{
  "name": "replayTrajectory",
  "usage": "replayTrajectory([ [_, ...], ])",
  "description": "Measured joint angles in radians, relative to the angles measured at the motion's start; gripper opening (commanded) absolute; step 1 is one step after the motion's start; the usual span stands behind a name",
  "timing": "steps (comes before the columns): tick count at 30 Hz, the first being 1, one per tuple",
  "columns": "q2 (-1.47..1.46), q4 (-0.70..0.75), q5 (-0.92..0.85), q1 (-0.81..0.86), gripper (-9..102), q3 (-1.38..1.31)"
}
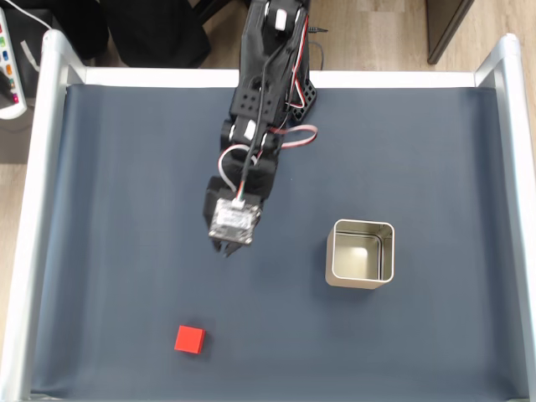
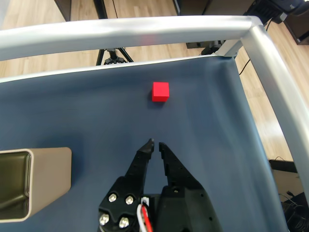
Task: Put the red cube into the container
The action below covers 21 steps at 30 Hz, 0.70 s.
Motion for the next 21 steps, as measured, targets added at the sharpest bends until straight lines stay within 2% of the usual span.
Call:
replayTrajectory([
  [12,-0.298,-0.331,-0.026,0.089,31,-0.069],
  [17,-0.437,-0.483,-0.046,0.101,35,-0.097],
  [21,-0.569,-0.531,-0.048,0.101,35,-0.19],
])
